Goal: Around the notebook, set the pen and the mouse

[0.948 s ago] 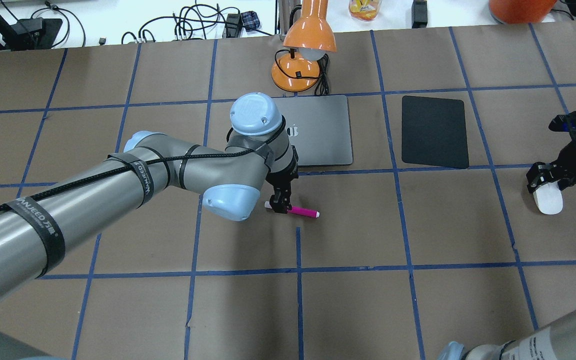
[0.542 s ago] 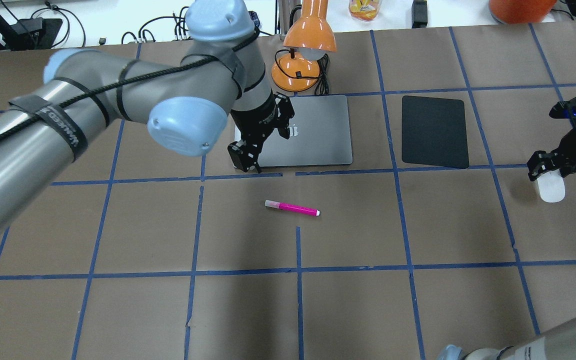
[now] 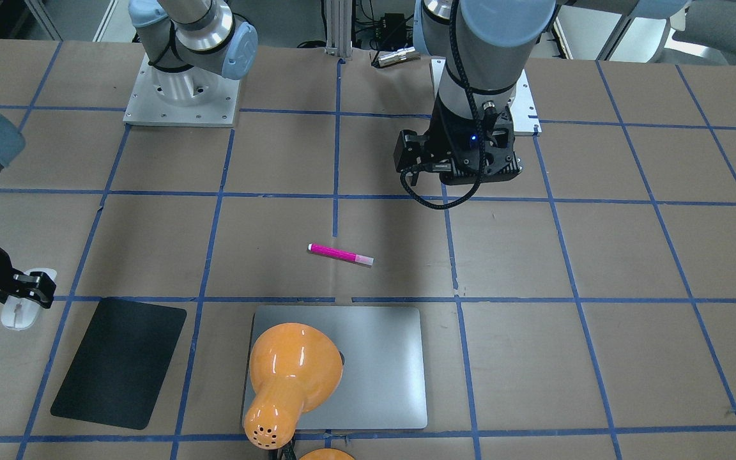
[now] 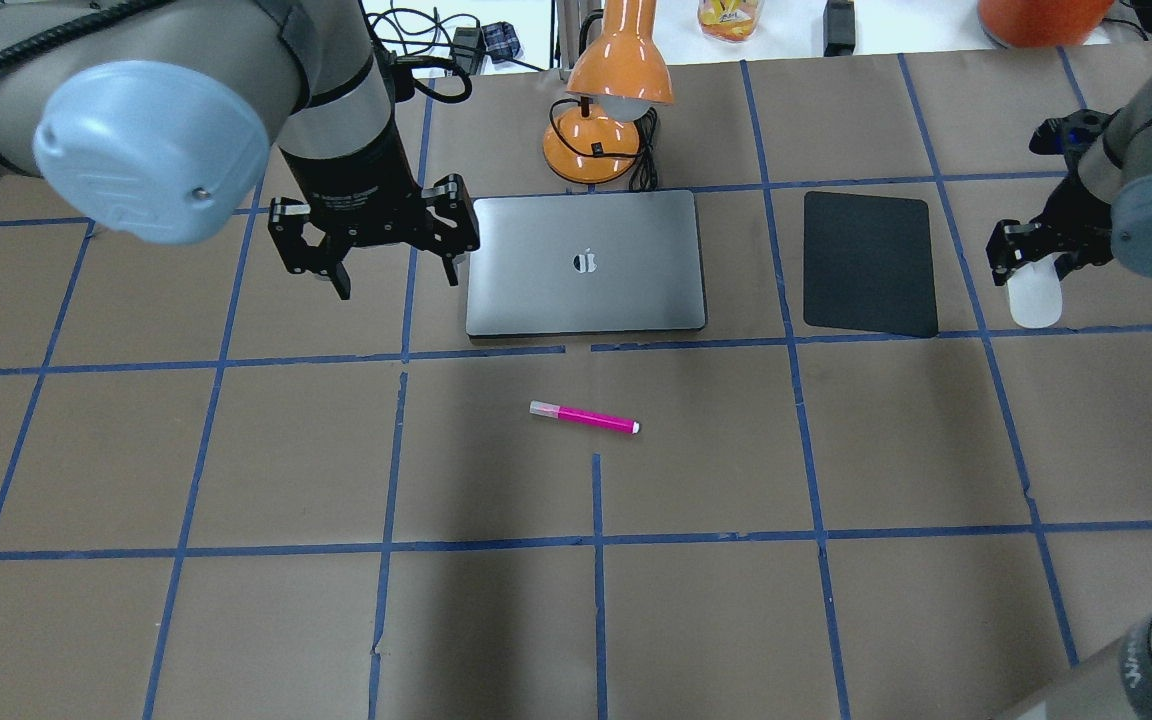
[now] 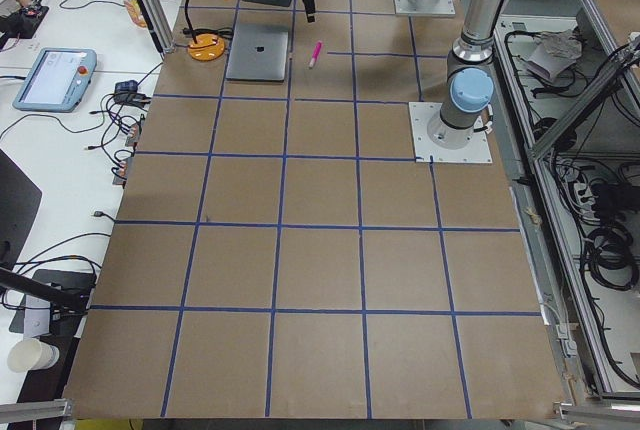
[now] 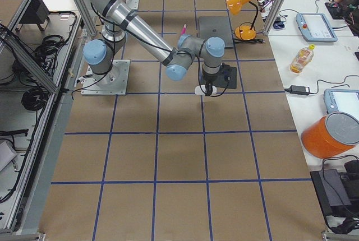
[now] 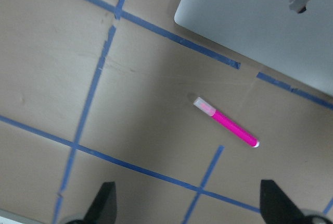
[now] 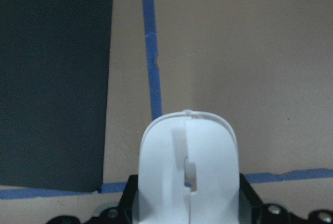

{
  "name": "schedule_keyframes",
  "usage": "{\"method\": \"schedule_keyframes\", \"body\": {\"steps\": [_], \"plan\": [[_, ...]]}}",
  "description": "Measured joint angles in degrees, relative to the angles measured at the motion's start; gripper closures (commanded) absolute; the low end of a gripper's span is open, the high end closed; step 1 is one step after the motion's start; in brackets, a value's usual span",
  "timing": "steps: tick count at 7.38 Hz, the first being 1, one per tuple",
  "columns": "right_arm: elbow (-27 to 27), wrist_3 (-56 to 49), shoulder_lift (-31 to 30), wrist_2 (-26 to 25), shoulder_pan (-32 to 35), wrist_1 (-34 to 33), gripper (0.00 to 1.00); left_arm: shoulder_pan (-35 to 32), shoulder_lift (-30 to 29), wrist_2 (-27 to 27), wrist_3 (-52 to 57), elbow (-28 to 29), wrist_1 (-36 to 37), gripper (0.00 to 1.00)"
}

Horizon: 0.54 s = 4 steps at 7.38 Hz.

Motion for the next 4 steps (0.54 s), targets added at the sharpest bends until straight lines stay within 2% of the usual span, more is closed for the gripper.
{"method": "schedule_keyframes", "body": {"steps": [2, 4], "plan": [[-5.0, 7.9, 4.2, 0.0, 5.7, 0.3, 0.5, 1.3, 1.8, 1.4, 8.6, -0.2, 0.1, 0.0], [-8.3, 13.1, 7.7, 0.4, 9.3, 0.2, 0.51, 1.6, 2.1, 1.5, 9.5, -0.4, 1.2, 0.0]]}}
